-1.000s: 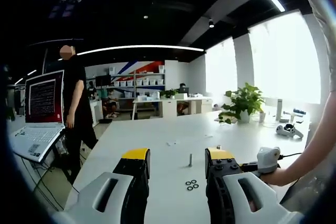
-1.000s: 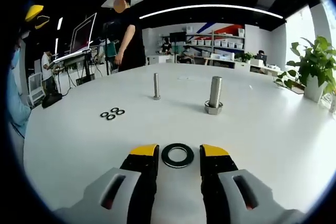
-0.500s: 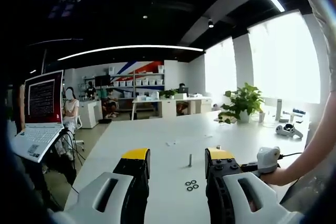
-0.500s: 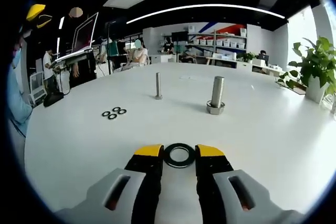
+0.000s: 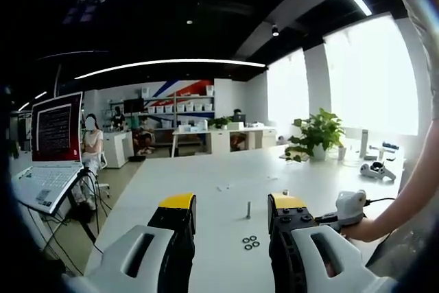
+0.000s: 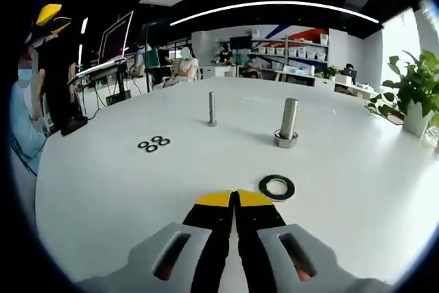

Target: Place the washer onto the threaded stud by aligning its center hole with the stud, sliding it down to the base, and recovering from edge contact or off-axis alignment until the washer reaches the visible bottom stop.

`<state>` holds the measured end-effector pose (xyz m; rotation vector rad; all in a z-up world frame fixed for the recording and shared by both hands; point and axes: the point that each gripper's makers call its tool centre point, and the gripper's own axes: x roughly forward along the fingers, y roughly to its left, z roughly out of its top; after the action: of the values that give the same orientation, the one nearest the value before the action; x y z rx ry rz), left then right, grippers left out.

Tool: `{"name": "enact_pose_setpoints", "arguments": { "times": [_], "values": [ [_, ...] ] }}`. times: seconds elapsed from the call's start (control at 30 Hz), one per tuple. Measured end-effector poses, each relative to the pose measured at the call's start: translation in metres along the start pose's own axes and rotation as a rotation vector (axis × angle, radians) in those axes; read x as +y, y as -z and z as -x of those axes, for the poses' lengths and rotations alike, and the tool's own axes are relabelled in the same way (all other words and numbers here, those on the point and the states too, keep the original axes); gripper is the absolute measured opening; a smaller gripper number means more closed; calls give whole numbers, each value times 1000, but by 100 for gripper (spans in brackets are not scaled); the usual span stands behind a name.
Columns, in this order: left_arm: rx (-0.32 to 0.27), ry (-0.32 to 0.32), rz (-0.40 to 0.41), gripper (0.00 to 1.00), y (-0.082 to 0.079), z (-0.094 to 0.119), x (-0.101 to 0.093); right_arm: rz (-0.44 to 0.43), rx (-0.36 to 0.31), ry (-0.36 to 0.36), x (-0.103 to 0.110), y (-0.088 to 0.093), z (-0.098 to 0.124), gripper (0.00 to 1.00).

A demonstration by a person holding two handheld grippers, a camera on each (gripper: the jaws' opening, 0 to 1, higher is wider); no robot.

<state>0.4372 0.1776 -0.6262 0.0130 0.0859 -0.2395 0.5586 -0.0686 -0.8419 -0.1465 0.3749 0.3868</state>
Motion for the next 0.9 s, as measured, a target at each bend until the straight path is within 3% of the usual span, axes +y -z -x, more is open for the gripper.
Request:
{"name": "enact_pose_setpoints", "arguments": {
  "times": [0.07,0.1,0.3,0.9],
  "values": [
    [-2,0,1,40,0,0,0,-17,5,-4,-6,11,-4,9],
    [1,-1,2,40,1,0,0,14,2,-30,1,8,-4,9],
    [1,1,4,40,2,1,0,-21,21,-67,8,12,-6,11],
    [6,1,3,40,3,2,-1,-38,14,-80,10,12,-7,13]
  ]
}}
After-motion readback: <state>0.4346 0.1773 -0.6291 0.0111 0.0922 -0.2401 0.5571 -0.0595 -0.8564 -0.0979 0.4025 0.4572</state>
